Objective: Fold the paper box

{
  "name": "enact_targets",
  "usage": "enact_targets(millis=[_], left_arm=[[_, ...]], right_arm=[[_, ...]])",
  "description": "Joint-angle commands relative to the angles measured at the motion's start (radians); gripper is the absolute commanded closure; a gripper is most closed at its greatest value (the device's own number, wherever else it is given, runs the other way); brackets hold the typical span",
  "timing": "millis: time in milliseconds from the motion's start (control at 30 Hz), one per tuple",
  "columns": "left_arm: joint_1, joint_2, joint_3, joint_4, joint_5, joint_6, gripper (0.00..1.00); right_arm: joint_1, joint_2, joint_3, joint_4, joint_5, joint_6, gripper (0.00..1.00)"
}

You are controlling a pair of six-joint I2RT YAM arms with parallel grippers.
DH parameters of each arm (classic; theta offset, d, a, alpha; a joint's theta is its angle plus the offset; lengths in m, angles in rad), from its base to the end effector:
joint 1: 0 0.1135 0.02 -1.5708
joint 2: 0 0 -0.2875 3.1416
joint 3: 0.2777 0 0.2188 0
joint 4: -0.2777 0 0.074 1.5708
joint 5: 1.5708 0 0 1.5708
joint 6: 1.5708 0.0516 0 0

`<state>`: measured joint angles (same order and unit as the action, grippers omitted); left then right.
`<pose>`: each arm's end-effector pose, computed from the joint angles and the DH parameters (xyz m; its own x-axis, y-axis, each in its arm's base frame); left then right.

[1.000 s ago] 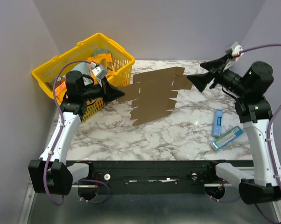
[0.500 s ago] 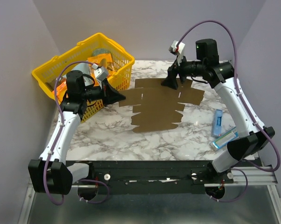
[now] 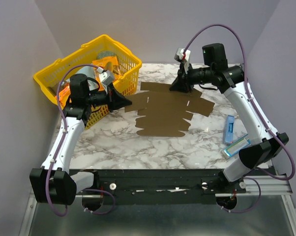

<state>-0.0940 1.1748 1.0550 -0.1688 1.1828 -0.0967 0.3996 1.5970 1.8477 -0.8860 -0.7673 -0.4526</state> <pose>0.2094 -0.0677 0.3865 -0.3708 -0.0017 -0.9287 0.8873 0.2946 -0.3548 0.2679 0.1520 0.4453 -0.1441 -0.4025 -0.9040 -0.9538 0.2999 0.0185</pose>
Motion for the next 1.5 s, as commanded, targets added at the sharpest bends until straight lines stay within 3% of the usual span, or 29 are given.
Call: enact_targets(millis=[0,67,167,200,300,533,633,700,867,1133,1367,1467], left_arm=[[-0.007,-0.007,0.031,-0.021,-0.015,0.015,1.0],[-0.007,-0.007,0.03,-0.012,-0.037,0.006,1.0],[-0.007,-0.015,0.033,-0.001,-0.124,-0.017,0.51],[-0.007,-0.024,0.034,-0.006,-0.165,-0.02,0.23],[-0.004,-0.055,0.036,-0.02,-0.288,-0.009,0.01],[0.014,-0.13,-0.007,0.058,-0.445,-0.067,0.01],[0.033,-0.142,-0.015,0.075,-0.469,-0.086,0.01],[0.039,-0.138,-0.015,0.077,-0.463,-0.092,0.01],[0.039,-0.127,-0.02,0.083,-0.446,-0.097,0.01],[0.013,-0.086,-0.024,0.08,-0.463,-0.098,0.01],[-0.107,-0.096,-0.059,0.031,-0.586,-0.069,0.01],[-0.228,-0.081,-0.072,-0.023,-0.698,-0.075,0.01]], right_arm=[[0.005,0.006,0.001,-0.018,-0.016,0.009,0.82],[0.005,0.003,-0.001,-0.024,-0.027,0.015,0.9],[0.005,-0.018,-0.021,-0.021,-0.036,0.055,0.94],[0.004,-0.029,-0.034,-0.015,-0.024,0.075,0.96],[0.005,-0.081,-0.103,0.031,0.022,0.173,0.99],[-0.04,-0.164,-0.287,0.158,0.01,0.377,0.99],[-0.115,-0.184,-0.376,0.325,-0.151,0.575,0.99],[-0.13,-0.178,-0.413,0.361,-0.162,0.64,0.99],[-0.131,-0.158,-0.472,0.344,-0.041,0.54,0.99],[-0.042,-0.252,-0.66,0.487,0.345,0.384,0.99],[0.024,-0.31,-0.863,0.706,0.551,0.353,0.99],[0.073,-0.293,-0.9,0.749,0.632,0.324,0.99]])
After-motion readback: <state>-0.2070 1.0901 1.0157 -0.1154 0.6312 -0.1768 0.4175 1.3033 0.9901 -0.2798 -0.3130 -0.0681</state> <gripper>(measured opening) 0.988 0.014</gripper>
